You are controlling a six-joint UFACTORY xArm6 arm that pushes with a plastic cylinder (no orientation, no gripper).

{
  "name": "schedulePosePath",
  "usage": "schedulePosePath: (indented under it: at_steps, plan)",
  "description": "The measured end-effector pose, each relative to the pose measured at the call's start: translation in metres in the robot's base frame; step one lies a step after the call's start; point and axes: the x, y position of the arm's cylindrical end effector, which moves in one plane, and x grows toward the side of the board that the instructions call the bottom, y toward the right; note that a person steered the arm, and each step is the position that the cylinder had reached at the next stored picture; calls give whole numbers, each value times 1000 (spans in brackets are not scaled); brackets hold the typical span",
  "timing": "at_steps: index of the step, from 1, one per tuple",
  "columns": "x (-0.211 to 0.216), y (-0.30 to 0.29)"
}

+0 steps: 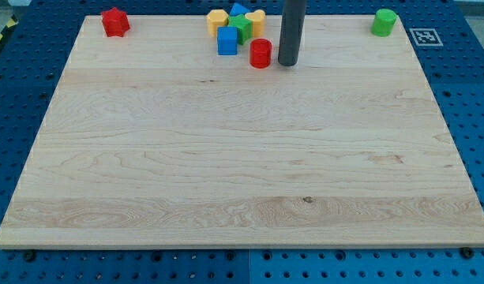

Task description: Nudge green circle left a bit

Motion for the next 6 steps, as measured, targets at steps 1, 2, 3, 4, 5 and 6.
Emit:
schedulePosePath:
  at_steps: [1,2,3,4,5,6]
  plan:
    - [0,-26]
    - [0,-66]
    - [17,-49]
    - [48,43]
    - [35,138]
    - [-11,203]
